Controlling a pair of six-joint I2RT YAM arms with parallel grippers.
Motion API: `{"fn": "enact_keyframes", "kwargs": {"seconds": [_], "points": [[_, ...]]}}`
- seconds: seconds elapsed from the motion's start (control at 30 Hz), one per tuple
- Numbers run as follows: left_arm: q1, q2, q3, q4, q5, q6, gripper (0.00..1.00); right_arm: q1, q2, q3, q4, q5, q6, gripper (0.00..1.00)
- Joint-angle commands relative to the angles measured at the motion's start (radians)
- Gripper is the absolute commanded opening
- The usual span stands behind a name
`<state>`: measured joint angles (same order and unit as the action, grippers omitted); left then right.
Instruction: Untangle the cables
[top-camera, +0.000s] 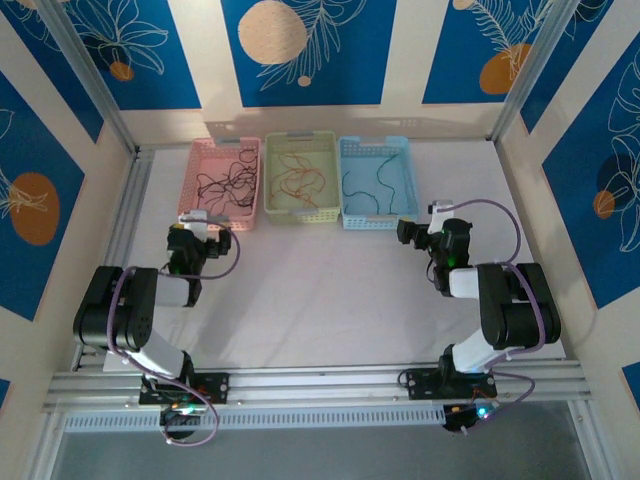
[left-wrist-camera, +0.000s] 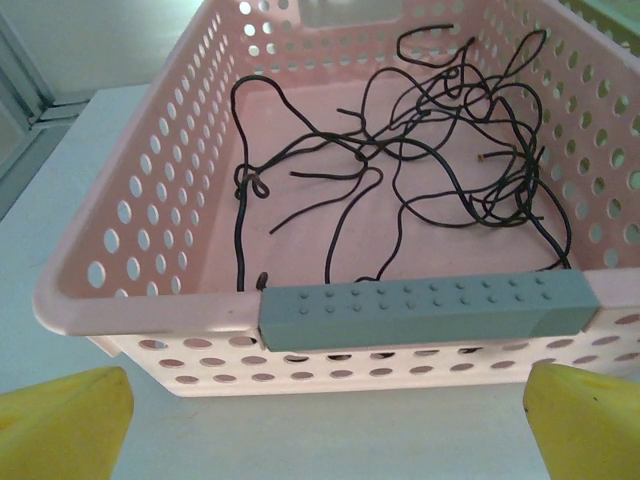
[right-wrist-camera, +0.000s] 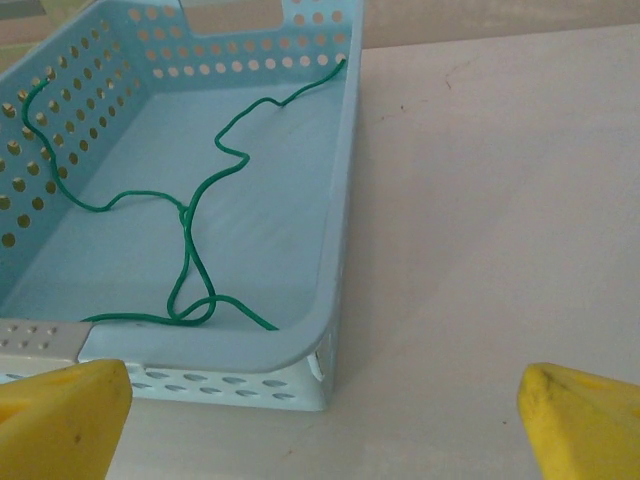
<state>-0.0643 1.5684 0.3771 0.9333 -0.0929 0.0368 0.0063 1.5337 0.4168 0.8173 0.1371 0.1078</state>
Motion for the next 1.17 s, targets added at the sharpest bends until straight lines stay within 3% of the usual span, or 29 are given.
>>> {"fn": "enact_keyframes", "kwargs": {"seconds": [0.0,1.13], "points": [[-0.009,-0.008,0.0,-0.007,0.032,0.017,1.0,0.005,-0.013,-0.004,-0.004,-0.019,-0.01,0.99],[-0.007,-0.008,0.005,-0.014,0.036,0.015,1.0,-0.003,-0.01,-0.001,-0.01,-0.038,-0.008,0.99]]}}
